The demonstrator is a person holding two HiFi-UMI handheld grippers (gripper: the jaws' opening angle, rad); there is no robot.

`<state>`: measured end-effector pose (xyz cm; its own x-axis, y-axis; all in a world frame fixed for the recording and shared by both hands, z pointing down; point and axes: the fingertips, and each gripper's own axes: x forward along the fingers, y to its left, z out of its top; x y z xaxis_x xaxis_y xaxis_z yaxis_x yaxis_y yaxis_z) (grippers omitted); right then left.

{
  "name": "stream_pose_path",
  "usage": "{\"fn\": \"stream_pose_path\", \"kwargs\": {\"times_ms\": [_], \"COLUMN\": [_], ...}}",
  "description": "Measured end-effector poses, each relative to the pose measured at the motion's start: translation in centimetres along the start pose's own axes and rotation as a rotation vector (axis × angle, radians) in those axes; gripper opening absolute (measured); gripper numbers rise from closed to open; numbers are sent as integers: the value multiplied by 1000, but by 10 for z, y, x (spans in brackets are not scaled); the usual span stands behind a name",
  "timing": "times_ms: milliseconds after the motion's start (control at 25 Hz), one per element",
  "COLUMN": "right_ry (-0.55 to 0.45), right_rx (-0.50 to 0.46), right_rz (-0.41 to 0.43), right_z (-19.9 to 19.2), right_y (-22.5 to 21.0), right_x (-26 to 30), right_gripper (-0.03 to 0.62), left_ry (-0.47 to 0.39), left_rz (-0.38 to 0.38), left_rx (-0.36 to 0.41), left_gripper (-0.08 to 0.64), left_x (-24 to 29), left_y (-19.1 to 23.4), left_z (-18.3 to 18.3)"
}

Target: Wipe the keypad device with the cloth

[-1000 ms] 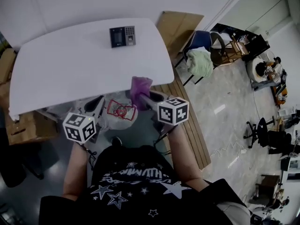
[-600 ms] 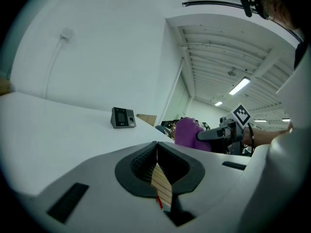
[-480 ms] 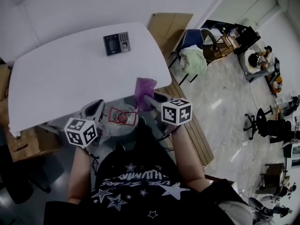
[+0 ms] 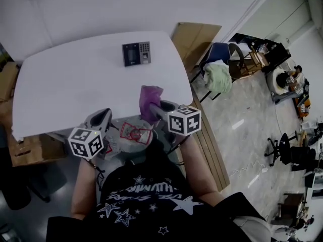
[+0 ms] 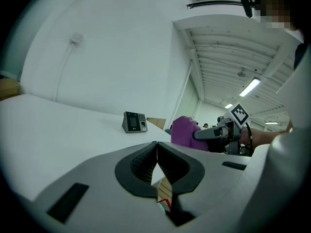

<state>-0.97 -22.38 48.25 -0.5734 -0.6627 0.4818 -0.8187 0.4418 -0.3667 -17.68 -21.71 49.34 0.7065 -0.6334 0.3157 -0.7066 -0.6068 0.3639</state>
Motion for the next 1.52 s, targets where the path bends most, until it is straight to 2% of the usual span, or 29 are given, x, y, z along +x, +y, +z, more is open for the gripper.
{"fn": "stream_pose_path", "kwargs": {"times_ms": [360,520,960,1280,1520], "right_ry": [48,67,107,128,161], "right_rx": [-6,-23,-89,-136,-155], "right_rz": [46,76,143,190,249], "right_z": [35,52,109,140,143], "right_y": [-54,-81,-124,-140,-141], "right_x": [46,84,154,206,236], "right_gripper": [97,97,97,97,97], "left_ry": [20,18,1,-7,-15], "left_rz": [62,97,217,292,351], "left_rx": [-5,-4,-20,-57,-101], "left_gripper": [8,9,9,9,9], "left_x": [57,87,141,174,190], "left_y": [20,40,77,94,101], "left_z": [25,33,73,91,94]}}
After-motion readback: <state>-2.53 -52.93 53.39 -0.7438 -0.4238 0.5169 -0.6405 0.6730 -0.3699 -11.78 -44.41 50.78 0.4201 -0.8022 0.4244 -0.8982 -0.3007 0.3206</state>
